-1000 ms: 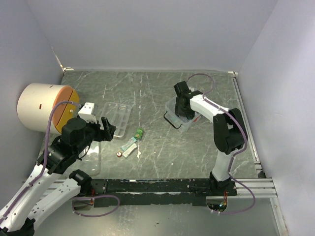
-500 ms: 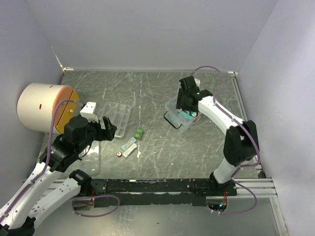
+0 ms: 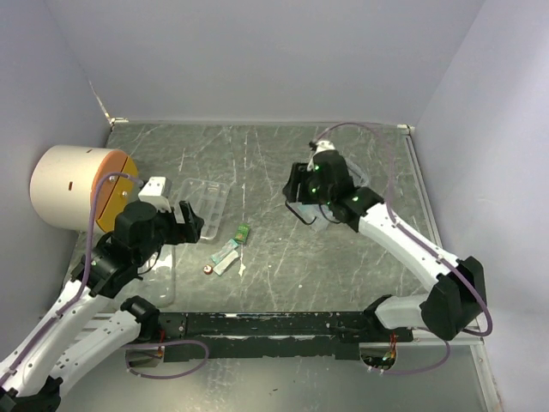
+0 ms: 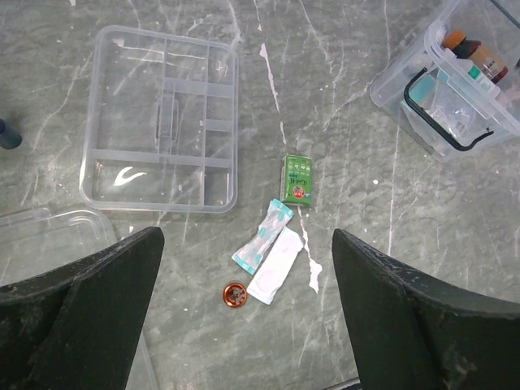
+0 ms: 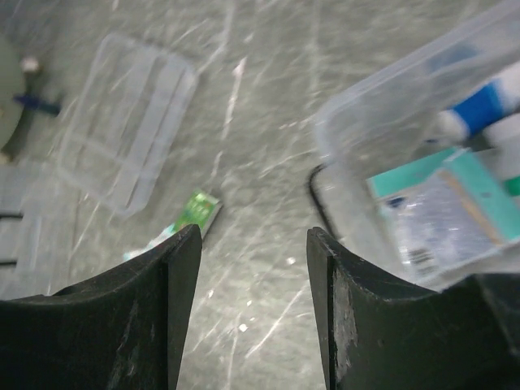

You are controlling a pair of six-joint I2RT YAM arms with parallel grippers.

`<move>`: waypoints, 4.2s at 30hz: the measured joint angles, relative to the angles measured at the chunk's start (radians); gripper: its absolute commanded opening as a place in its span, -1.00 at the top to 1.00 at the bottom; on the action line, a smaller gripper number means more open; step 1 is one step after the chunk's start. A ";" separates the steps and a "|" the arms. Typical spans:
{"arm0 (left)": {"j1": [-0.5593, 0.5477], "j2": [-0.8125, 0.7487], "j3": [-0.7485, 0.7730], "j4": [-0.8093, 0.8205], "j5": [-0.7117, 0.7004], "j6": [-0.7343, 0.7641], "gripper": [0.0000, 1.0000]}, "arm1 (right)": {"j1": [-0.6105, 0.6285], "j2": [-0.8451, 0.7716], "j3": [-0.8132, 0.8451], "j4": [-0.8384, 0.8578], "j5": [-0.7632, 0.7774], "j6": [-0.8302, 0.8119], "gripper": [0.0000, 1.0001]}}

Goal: Organize the medicine kit

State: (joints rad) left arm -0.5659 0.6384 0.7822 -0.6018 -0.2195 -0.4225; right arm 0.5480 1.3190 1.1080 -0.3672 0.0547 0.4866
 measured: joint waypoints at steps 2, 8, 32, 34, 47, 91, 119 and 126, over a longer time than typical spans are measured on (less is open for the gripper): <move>0.000 0.010 0.000 0.002 0.003 -0.025 -0.78 | 0.060 -0.008 -0.039 0.040 -0.012 0.011 -0.09; 0.000 0.095 -0.031 0.064 0.056 -0.127 -0.57 | 0.201 0.020 -0.133 0.139 -0.013 0.098 -0.07; 0.001 0.804 0.018 0.269 -0.014 -0.151 -0.02 | 0.319 0.142 -0.277 0.272 0.132 0.347 0.02; 0.001 0.837 0.036 0.281 -0.029 -0.142 -0.01 | 0.319 0.142 -0.277 0.272 0.134 0.348 0.02; 0.000 0.978 0.088 0.343 -0.029 -0.090 0.43 | 0.322 0.142 -0.298 0.271 0.154 0.364 0.04; -0.198 0.893 0.059 0.369 0.097 -0.058 -0.56 | 0.322 -0.062 -0.467 0.234 0.259 0.501 0.07; -0.231 1.007 0.071 0.476 0.147 0.026 -0.36 | 0.322 -0.043 -0.486 0.239 0.277 0.528 0.08; -0.261 1.061 0.143 0.431 0.065 -0.027 -0.46 | 0.322 -0.062 -0.505 0.230 0.318 0.553 0.08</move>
State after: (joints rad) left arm -0.8268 1.6989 0.9253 -0.1703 -0.1543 -0.4496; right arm 0.8700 1.2572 0.6029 -0.1375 0.3725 1.0393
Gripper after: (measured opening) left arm 0.716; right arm 0.462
